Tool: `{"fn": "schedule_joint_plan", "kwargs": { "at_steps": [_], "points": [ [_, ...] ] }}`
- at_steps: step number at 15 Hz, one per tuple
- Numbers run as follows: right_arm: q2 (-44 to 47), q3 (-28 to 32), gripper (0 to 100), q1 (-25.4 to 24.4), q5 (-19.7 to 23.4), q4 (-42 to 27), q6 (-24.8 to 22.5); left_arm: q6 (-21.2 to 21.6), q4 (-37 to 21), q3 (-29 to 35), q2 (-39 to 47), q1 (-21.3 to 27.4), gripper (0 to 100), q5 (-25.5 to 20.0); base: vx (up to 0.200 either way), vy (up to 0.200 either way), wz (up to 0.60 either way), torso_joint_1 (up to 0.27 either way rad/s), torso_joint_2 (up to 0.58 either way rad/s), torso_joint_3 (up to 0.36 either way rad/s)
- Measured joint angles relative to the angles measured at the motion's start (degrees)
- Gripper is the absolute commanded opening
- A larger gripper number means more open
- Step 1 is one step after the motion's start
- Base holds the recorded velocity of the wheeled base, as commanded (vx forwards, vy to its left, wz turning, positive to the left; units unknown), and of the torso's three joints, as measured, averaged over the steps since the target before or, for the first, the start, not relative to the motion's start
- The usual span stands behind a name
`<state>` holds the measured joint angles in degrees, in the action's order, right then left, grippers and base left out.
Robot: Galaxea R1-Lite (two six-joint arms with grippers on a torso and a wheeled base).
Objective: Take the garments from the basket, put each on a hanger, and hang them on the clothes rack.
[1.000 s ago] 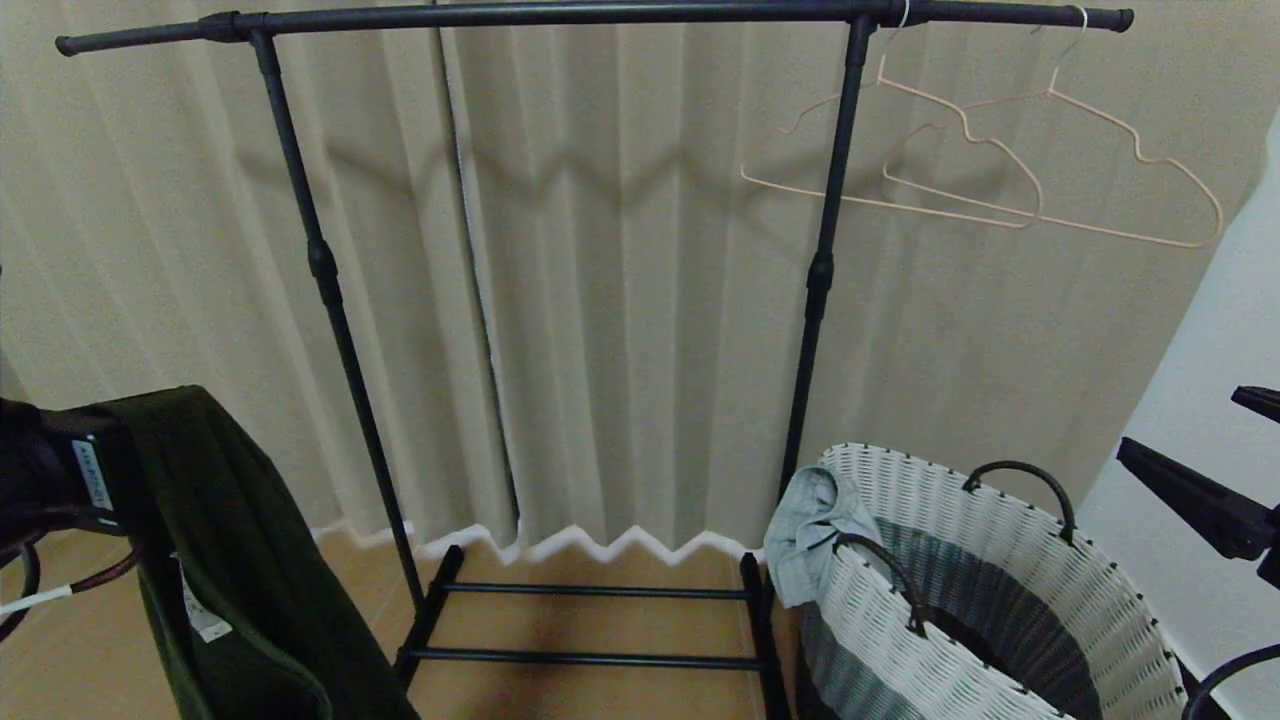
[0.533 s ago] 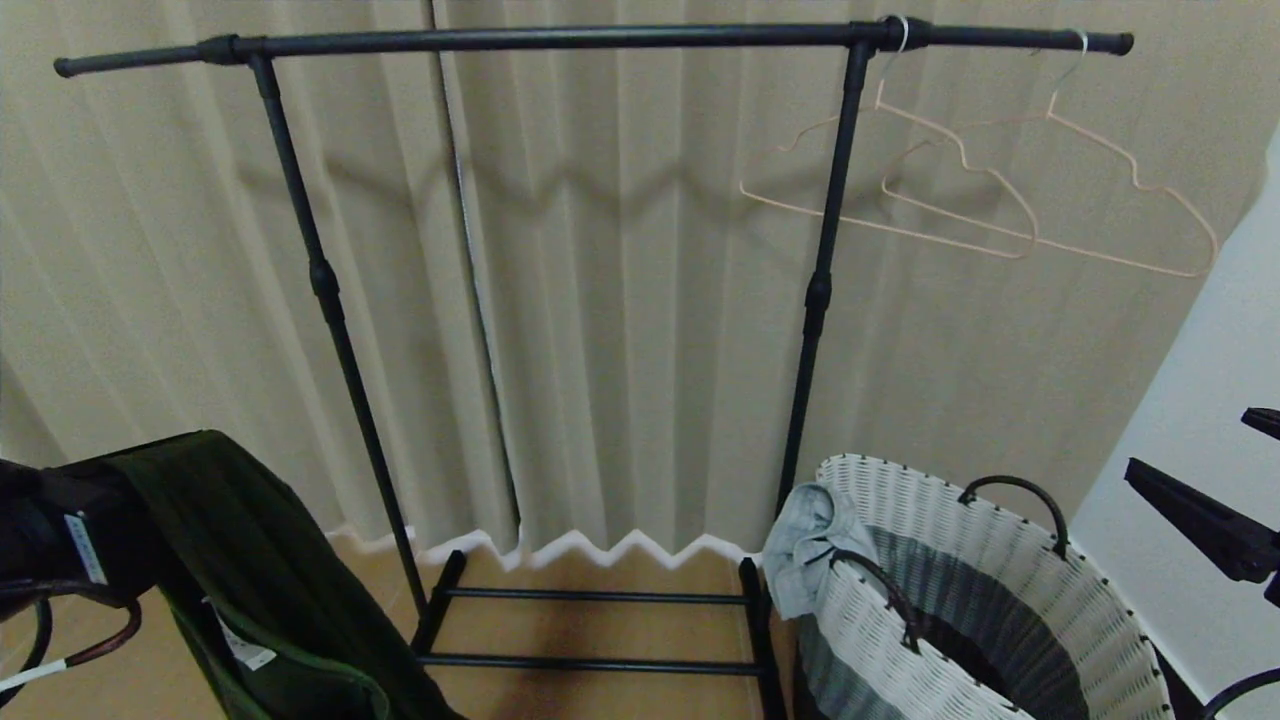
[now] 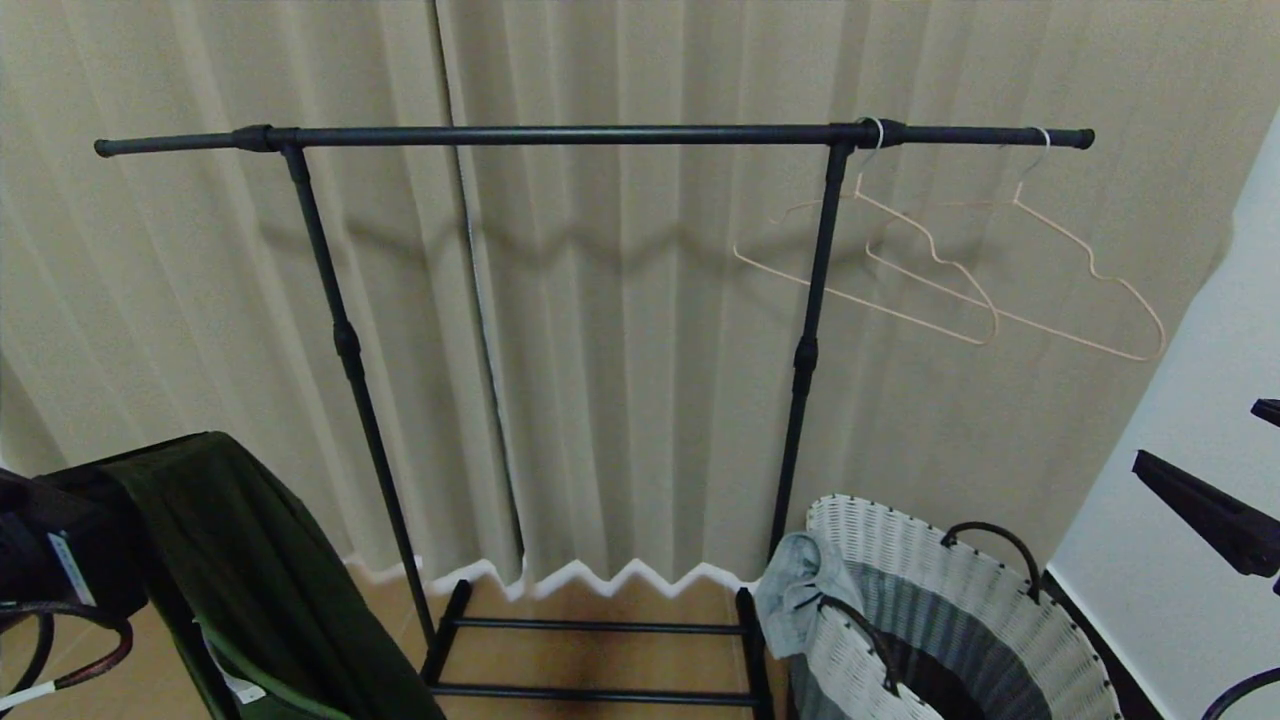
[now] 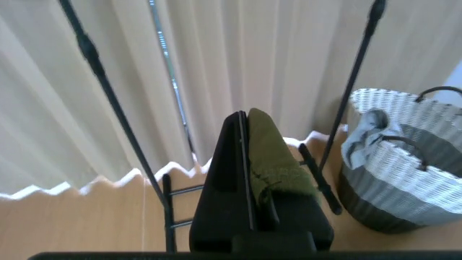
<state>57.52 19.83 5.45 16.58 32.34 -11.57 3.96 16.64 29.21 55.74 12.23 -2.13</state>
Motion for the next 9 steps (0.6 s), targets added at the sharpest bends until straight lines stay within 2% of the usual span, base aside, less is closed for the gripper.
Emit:
{"fn": "schedule_joint_plan", "kwargs": {
  "at_steps": [4,7,9],
  "points": [
    [0.6,0.0,100,0.0,0.2,0.3,0.0,0.4,0.1,1.3,0.2,0.3,0,0.0,0.0,0.0,0.0,0.205,-0.47,-0.265],
    [1.3,0.1,100,0.0,0.4,0.6,0.0,0.9,0.6,2.1,0.4,0.1,0,-0.1,0.0,0.0,0.0,0.071,-0.16,-0.087],
    [1.7,0.2,100,0.0,0.4,0.1,0.0,1.0,2.9,1.7,0.0,-0.1,0,-0.1,0.0,0.0,0.0,0.0,0.0,0.0]
  ]
}}
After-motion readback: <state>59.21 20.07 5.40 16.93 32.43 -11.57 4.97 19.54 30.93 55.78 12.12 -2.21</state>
